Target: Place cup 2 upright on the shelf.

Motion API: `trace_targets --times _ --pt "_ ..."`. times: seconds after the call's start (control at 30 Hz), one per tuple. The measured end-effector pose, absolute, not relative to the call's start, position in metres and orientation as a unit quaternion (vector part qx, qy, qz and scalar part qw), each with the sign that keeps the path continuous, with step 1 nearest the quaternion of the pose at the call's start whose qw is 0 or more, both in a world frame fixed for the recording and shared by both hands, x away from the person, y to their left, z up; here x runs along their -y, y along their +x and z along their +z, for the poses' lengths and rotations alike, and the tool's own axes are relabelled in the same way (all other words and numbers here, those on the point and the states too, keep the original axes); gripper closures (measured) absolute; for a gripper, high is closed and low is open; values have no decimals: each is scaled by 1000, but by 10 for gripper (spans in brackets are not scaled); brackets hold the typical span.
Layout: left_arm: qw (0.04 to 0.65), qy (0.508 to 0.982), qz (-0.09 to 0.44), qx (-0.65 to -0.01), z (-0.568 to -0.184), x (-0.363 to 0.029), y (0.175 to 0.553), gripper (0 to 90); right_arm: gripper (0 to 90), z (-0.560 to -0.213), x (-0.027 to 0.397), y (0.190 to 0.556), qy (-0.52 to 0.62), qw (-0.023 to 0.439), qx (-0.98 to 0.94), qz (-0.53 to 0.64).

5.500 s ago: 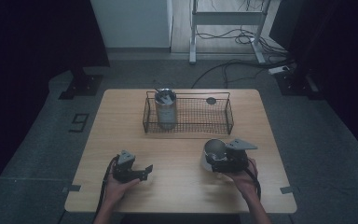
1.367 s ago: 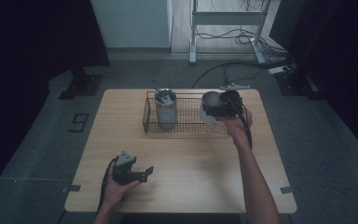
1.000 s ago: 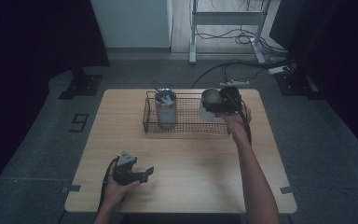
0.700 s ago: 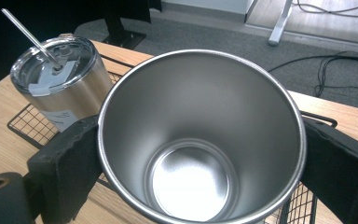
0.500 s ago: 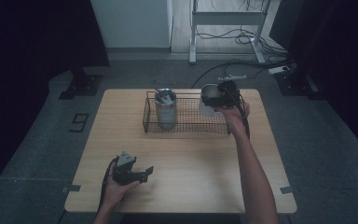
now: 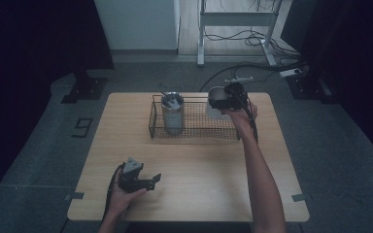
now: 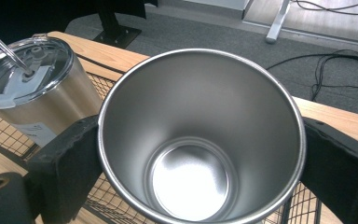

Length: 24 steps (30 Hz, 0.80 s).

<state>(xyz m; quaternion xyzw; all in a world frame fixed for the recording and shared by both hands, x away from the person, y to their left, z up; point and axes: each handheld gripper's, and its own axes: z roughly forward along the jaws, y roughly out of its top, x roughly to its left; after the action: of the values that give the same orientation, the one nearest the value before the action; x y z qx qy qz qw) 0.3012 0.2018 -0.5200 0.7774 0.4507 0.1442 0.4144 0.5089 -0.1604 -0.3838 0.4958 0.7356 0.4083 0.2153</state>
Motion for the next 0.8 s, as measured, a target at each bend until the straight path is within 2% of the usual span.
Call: trace_targets --times 0.8 --pt "416 781 141 -444 -523 -197 301 130 61 -412 150 542 506 202 -747 380"
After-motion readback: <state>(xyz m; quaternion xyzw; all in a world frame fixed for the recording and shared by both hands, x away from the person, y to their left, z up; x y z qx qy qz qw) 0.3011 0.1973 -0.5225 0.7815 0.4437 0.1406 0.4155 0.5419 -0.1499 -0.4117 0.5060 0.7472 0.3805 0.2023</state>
